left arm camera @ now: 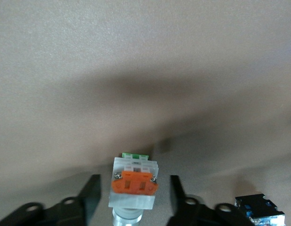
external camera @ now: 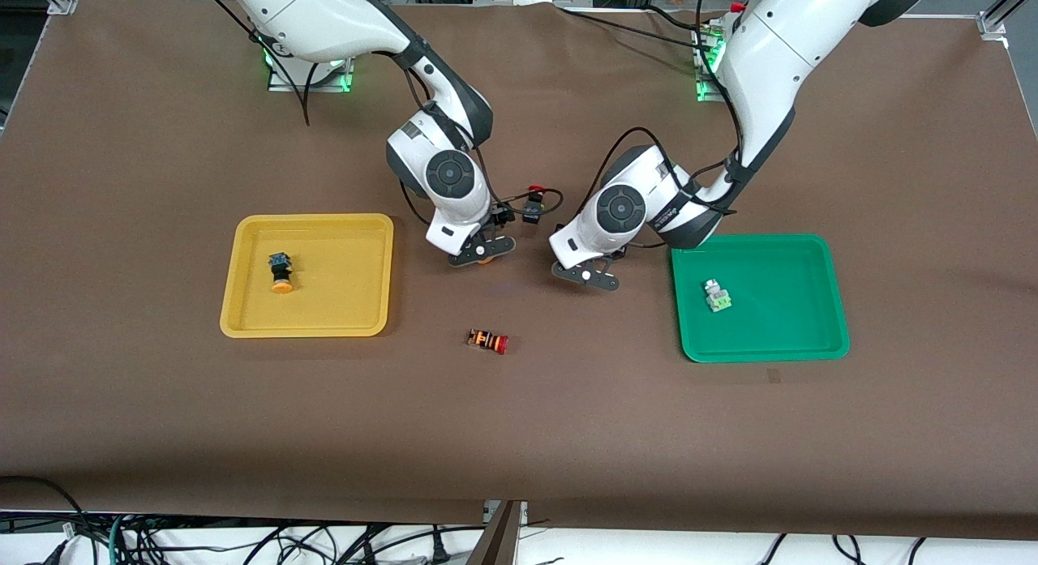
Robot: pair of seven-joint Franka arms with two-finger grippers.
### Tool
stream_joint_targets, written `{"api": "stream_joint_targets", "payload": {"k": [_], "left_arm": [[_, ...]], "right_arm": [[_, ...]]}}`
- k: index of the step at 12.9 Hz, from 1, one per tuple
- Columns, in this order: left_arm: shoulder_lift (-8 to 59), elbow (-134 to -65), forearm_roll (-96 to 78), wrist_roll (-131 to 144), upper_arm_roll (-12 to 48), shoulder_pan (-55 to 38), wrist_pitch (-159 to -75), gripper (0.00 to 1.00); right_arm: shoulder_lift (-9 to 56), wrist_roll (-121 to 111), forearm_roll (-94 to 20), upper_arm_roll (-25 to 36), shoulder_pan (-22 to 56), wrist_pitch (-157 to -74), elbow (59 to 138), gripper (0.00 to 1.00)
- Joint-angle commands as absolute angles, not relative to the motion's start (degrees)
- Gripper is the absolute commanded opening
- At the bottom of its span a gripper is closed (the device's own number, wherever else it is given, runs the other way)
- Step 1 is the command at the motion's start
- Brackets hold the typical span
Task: Place green and yellow buttons in trays
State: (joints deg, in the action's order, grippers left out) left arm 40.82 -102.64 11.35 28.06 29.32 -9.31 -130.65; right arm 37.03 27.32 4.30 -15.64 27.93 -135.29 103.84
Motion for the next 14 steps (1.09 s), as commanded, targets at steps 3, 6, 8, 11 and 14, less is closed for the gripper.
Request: {"api": "stream_joint_targets", "payload": {"k": [3,6,8,11,14], "left_arm": [[39.47,-102.92,12.48,28.04,29.27,-8.53,-130.17,0.0],[35.0,-100.91,12.48,27.08,29.09,-6.34,-121.41,0.0],[33.49,-98.54,12.57,22.09,29.09,-2.92,-114.73,0.03],[31.82,-97.73,17.72,10.85,29.0,4.36,-107.86,0.06],[33.48,-98.17,26.34,1.52,29.09,12.54,-108.97,0.13]], "right_arm": [[35.42,28.83,7.29,-16.44,26.63,-139.48,107.75,0.79],[35.51,28.83,7.29,-16.44,26.19,-139.48,107.32,0.16],[35.42,28.83,7.29,-16.44,25.84,-139.48,107.14,0.0],[32.54,27.25,7.29,-16.08,22.6,-137.91,106.35,0.0],[27.96,23.66,7.29,-13.82,17.76,-128.35,106.26,0.0]]}}
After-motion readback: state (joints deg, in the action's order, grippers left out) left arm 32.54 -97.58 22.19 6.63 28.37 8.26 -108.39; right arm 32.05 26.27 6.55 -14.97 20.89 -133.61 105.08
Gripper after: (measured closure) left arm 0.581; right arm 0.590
